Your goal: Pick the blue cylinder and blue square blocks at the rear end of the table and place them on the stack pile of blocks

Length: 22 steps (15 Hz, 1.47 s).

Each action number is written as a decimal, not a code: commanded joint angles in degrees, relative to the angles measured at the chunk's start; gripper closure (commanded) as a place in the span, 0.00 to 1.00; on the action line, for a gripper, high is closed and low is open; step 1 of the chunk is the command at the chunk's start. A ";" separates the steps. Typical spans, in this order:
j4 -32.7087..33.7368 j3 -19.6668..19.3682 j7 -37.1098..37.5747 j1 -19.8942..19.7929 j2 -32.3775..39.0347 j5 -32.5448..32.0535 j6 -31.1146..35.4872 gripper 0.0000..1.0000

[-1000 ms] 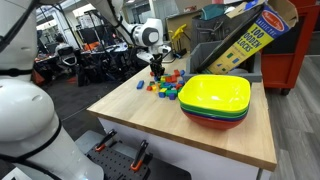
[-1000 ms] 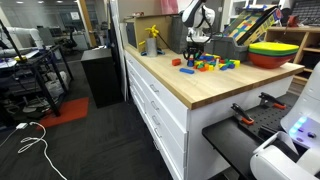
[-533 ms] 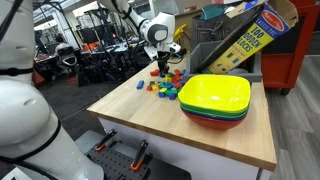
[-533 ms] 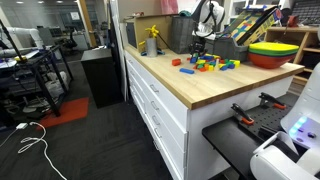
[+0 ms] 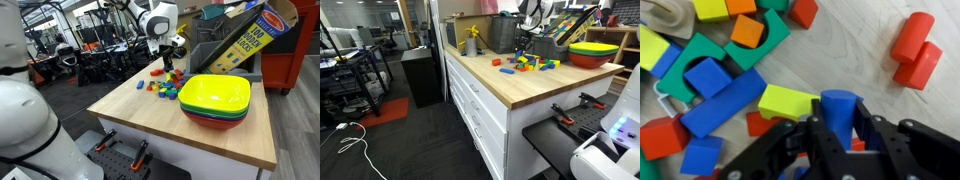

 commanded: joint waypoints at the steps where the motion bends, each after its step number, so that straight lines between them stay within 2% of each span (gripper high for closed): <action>1: -5.10 -2.04 5.47 1.13 -4.18 -2.67 4.56 0.92; 5: -7.00 -3.54 12.12 1.72 -5.49 -5.26 7.23 0.92; 10: -7.53 -5.80 22.52 3.13 -4.56 -12.57 9.47 0.92; 16: -7.82 -7.59 34.20 4.32 -1.72 -20.59 8.23 0.92; 22: -6.83 -7.92 38.63 4.38 1.01 -23.49 8.60 0.92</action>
